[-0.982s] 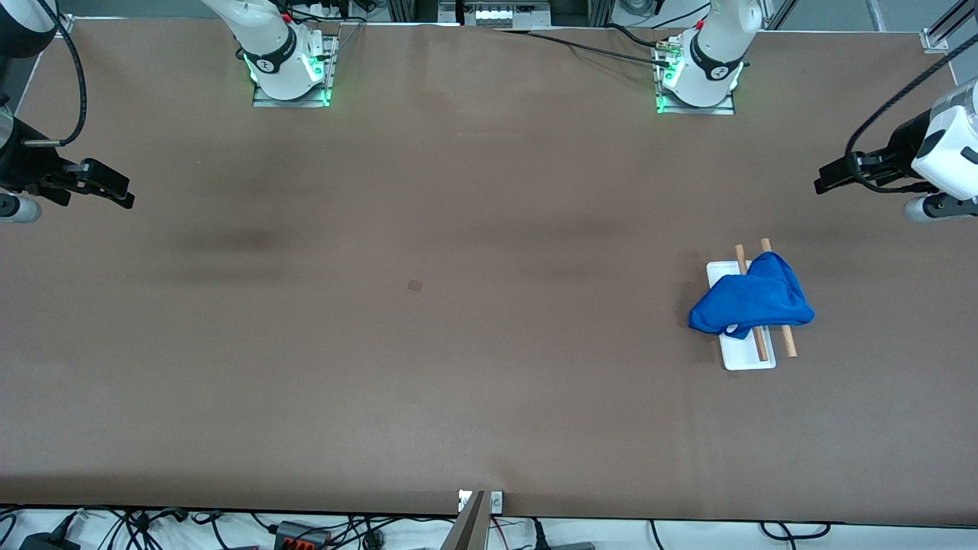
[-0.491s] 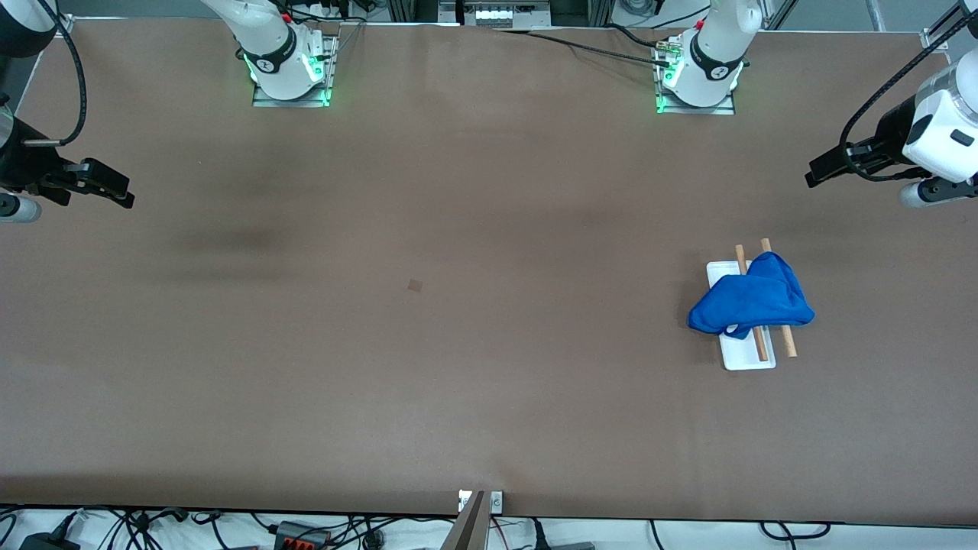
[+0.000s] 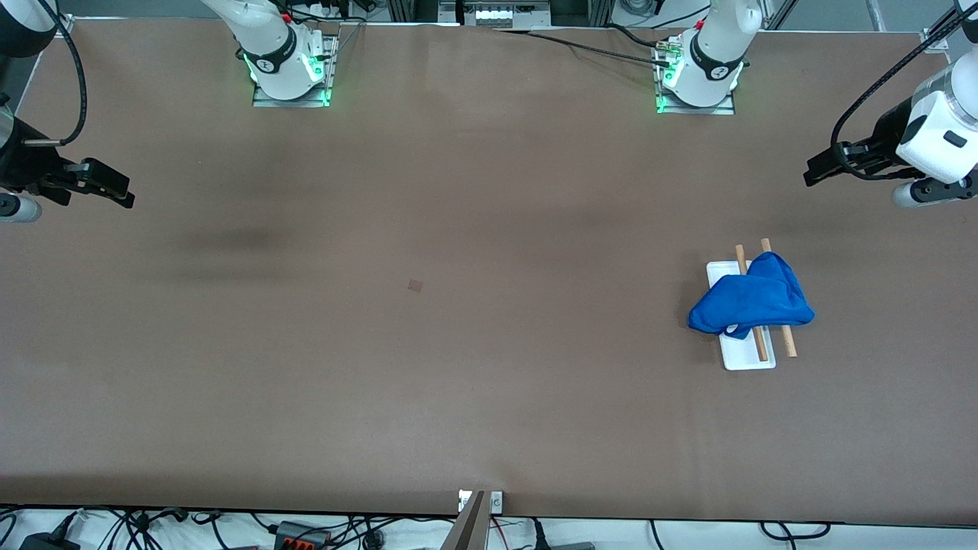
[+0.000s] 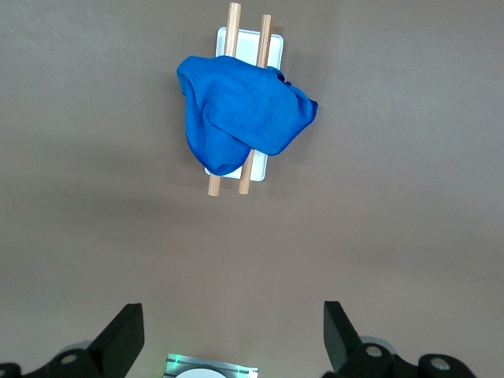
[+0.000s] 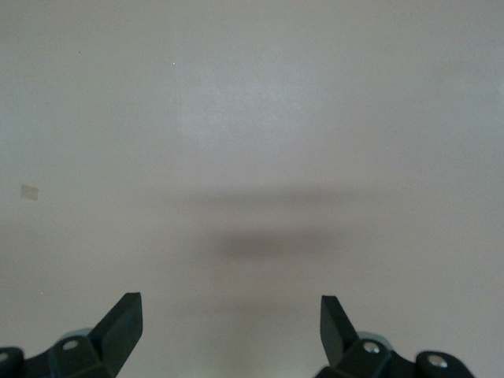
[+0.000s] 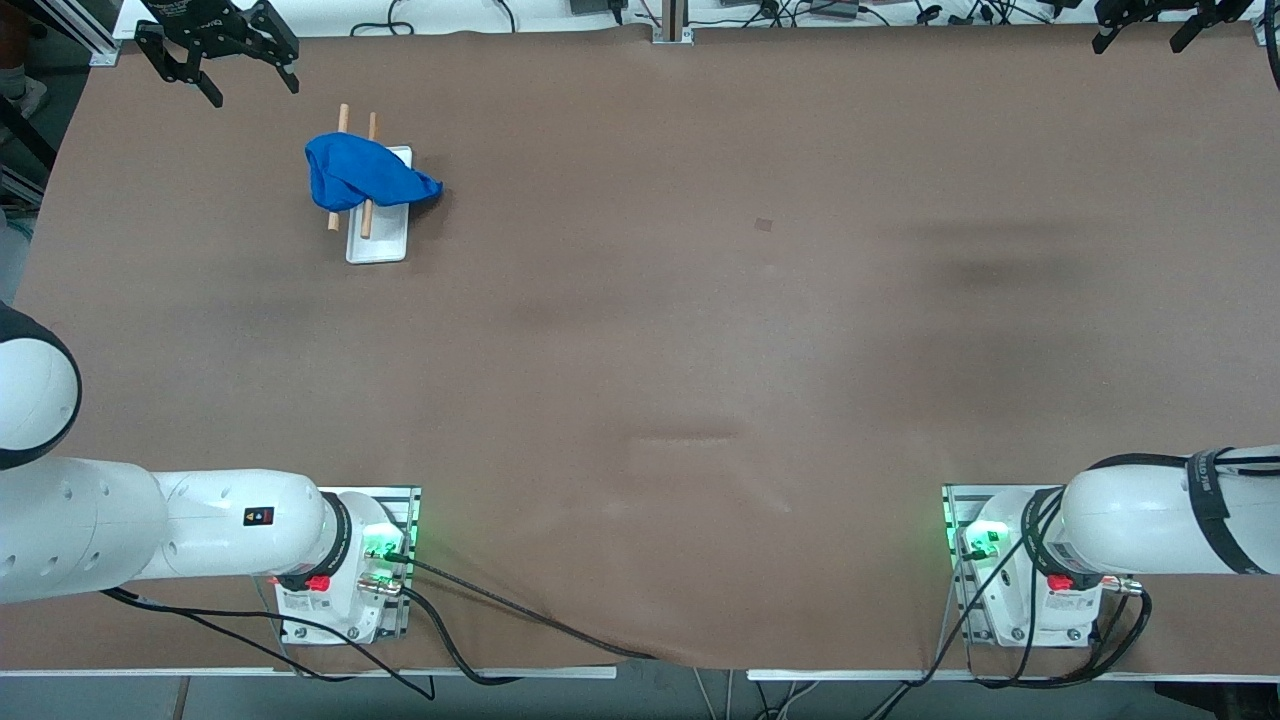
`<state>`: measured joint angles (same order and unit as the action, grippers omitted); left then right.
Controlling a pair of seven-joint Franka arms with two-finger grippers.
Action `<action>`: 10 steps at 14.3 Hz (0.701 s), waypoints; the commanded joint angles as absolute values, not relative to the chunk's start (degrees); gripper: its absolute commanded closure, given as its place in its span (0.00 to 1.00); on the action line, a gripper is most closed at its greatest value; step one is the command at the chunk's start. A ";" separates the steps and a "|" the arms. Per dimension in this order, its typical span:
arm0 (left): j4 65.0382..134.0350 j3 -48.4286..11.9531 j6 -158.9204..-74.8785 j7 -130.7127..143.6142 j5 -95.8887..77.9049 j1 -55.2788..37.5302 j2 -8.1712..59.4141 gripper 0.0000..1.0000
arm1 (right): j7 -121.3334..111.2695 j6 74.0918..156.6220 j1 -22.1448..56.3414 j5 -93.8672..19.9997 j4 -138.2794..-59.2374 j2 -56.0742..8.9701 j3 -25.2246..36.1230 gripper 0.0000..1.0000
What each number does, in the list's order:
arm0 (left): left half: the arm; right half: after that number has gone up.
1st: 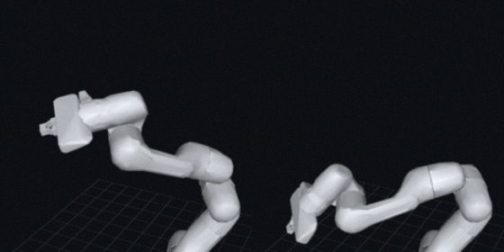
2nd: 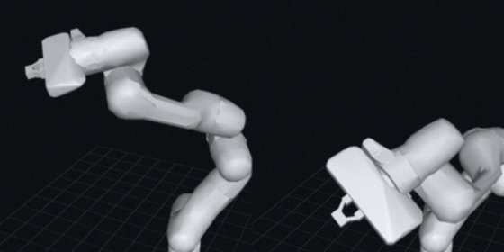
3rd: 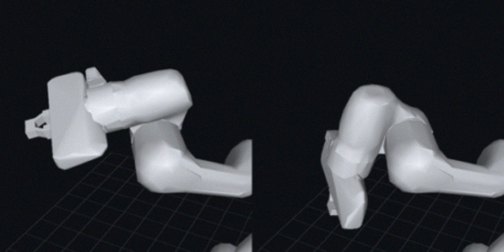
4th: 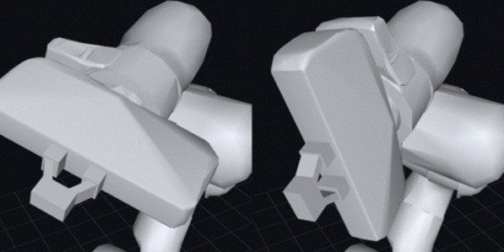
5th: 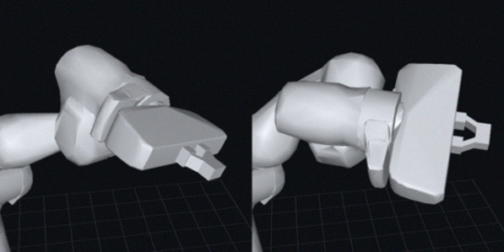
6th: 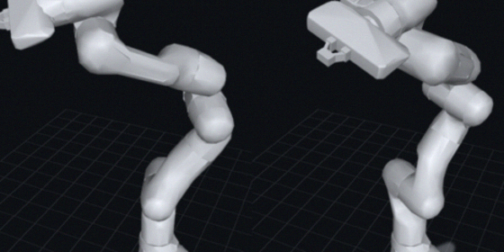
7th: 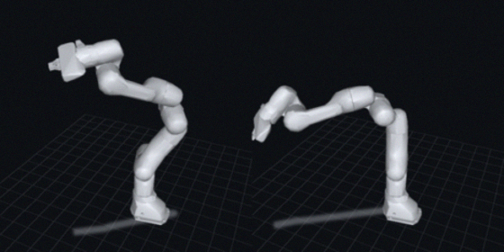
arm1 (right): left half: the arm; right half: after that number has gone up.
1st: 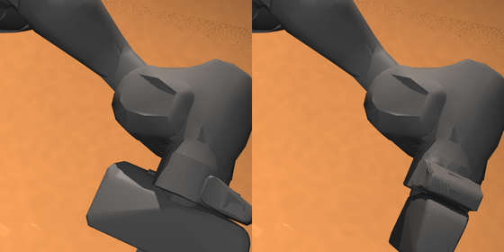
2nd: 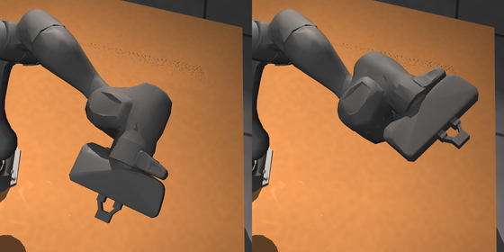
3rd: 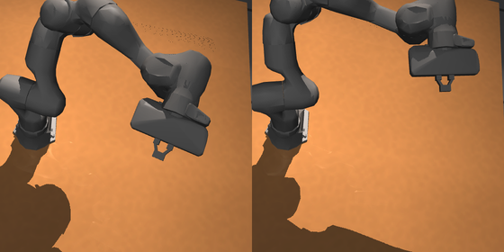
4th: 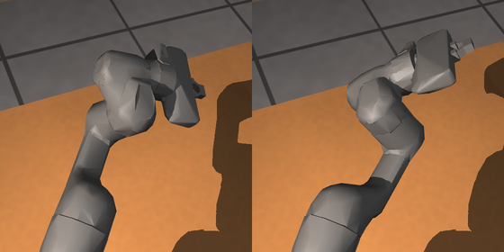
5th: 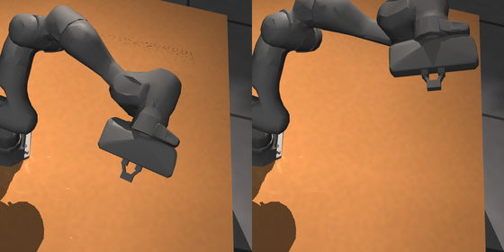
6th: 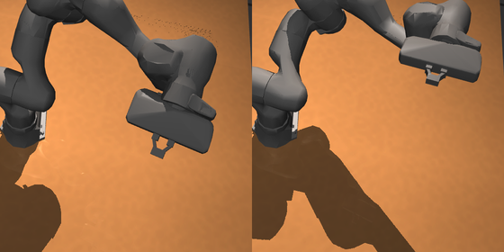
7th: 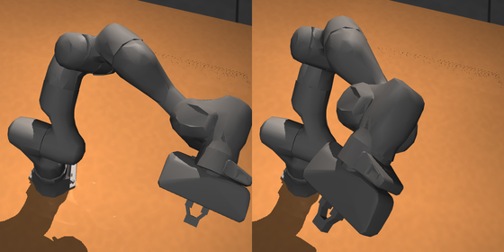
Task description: Pass towel and hang on rack
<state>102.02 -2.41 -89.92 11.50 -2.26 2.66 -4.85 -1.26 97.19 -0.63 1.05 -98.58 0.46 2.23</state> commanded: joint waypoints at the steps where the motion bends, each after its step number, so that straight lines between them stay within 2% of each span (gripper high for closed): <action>1: 103.01 -1.58 -89.91 10.81 -1.32 1.76 -6.06 0.00 | -2.29 96.94 -1.05 0.97 -99.58 1.76 1.76 0.00; 10: 103.01 -1.58 -90.53 2.30 -0.01 1.67 -5.98 0.00 | -2.29 96.94 -1.05 0.97 -99.49 1.67 1.76 0.00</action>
